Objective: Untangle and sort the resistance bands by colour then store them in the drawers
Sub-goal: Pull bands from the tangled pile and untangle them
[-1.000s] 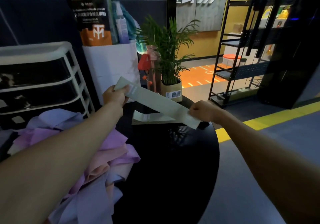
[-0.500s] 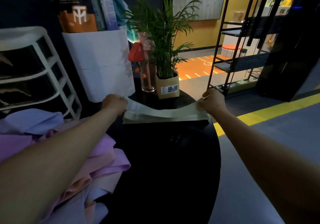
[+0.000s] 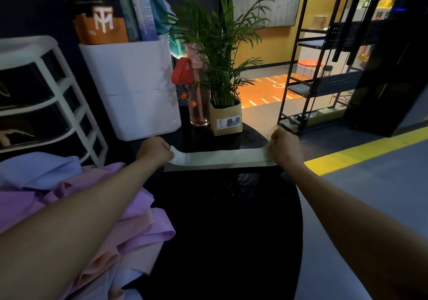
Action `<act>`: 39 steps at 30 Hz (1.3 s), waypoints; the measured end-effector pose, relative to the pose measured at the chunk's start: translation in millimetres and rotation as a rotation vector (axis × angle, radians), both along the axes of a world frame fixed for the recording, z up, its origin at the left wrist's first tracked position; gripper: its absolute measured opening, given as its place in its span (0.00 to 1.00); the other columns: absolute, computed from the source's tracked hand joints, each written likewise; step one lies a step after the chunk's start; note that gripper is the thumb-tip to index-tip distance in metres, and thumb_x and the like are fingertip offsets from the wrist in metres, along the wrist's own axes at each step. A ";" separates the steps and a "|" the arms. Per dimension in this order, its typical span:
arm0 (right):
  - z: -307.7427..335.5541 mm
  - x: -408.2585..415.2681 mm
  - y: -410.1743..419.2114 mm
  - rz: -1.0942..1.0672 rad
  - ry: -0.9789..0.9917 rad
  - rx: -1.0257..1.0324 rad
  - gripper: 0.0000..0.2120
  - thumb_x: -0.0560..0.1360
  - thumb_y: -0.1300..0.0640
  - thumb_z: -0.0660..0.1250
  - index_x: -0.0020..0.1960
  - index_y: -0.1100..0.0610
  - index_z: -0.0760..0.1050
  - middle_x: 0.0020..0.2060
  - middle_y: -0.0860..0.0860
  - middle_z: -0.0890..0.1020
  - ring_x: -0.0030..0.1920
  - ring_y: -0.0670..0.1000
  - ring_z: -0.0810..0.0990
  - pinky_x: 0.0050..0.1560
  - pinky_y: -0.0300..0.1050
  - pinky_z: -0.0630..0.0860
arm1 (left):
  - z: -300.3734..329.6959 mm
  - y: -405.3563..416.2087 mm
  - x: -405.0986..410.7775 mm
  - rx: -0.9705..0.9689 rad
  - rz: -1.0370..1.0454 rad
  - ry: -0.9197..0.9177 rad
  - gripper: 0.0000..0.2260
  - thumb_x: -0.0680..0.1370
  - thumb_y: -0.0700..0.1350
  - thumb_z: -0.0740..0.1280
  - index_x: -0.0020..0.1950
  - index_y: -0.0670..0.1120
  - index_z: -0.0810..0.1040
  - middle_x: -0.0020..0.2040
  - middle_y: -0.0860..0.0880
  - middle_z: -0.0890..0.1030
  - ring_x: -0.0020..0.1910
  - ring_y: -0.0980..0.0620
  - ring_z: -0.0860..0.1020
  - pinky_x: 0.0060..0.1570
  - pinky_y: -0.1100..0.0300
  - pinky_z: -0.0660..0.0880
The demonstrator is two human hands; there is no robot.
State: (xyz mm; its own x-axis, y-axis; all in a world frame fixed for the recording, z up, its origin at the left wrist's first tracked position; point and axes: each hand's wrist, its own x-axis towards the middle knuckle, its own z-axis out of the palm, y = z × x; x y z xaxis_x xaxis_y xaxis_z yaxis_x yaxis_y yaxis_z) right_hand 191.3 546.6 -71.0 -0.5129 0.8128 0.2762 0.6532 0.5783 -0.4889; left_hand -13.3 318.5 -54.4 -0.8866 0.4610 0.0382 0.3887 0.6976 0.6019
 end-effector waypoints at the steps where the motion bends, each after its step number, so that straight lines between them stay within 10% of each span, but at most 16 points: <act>1: -0.2 -0.3 -1.5 0.000 -0.012 0.006 0.10 0.75 0.64 0.59 0.53 0.62 0.75 0.50 0.60 0.79 0.51 0.61 0.77 0.51 0.57 0.76 | -2.0 -0.7 -1.4 -0.001 -0.009 0.023 0.05 0.70 0.38 0.71 0.43 0.44 0.79 0.49 0.46 0.80 0.50 0.47 0.77 0.47 0.60 0.71; 7: 3.6 -5.0 -25.1 0.075 -0.195 0.253 0.16 0.76 0.56 0.63 0.63 0.57 0.72 0.62 0.57 0.71 0.63 0.60 0.65 0.58 0.52 0.66 | 1.2 -6.5 -16.0 -0.084 -0.283 0.065 0.27 0.66 0.45 0.78 0.61 0.42 0.73 0.58 0.43 0.72 0.52 0.49 0.73 0.55 0.57 0.71; 14: 10.7 -34.5 -56.2 0.574 -0.395 -0.076 0.37 0.69 0.43 0.71 0.74 0.48 0.60 0.71 0.53 0.63 0.69 0.59 0.62 0.68 0.55 0.62 | 2.0 -10.3 -24.9 -0.328 -0.554 0.029 0.38 0.64 0.48 0.79 0.71 0.48 0.67 0.67 0.49 0.67 0.65 0.50 0.69 0.66 0.59 0.65; 22: 8.1 -52.3 -55.1 0.515 -0.462 -0.111 0.35 0.69 0.46 0.72 0.72 0.47 0.63 0.65 0.52 0.68 0.66 0.59 0.65 0.65 0.54 0.60 | -14.0 -6.5 -38.6 -0.303 -0.533 0.061 0.28 0.63 0.45 0.79 0.60 0.49 0.74 0.56 0.51 0.75 0.56 0.51 0.73 0.53 0.62 0.68; 28: 9.9 -51.7 -57.8 0.515 -0.475 -0.094 0.34 0.71 0.47 0.71 0.73 0.49 0.62 0.66 0.54 0.68 0.67 0.59 0.66 0.68 0.54 0.62 | -4.4 -6.3 -28.2 -0.287 -0.540 0.062 0.38 0.65 0.46 0.78 0.71 0.46 0.64 0.67 0.48 0.68 0.65 0.49 0.69 0.65 0.60 0.66; 39: 64.2 -67.7 -146.1 0.629 -0.091 0.028 0.19 0.72 0.52 0.72 0.59 0.60 0.76 0.54 0.57 0.79 0.54 0.58 0.77 0.50 0.45 0.72 | 76.5 -64.8 13.8 -0.031 -0.493 0.242 0.14 0.74 0.41 0.70 0.59 0.44 0.75 0.58 0.47 0.77 0.57 0.49 0.76 0.54 0.64 0.69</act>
State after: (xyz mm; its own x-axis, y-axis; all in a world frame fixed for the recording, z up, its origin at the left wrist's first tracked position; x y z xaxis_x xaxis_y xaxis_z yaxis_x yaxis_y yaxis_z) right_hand 123.6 400.5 -6.8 -0.9124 0.3414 0.2257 0.2227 0.8769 -0.4259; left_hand 0.5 253.7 22.1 -0.5331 0.8235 0.1941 0.7988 0.4143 0.4363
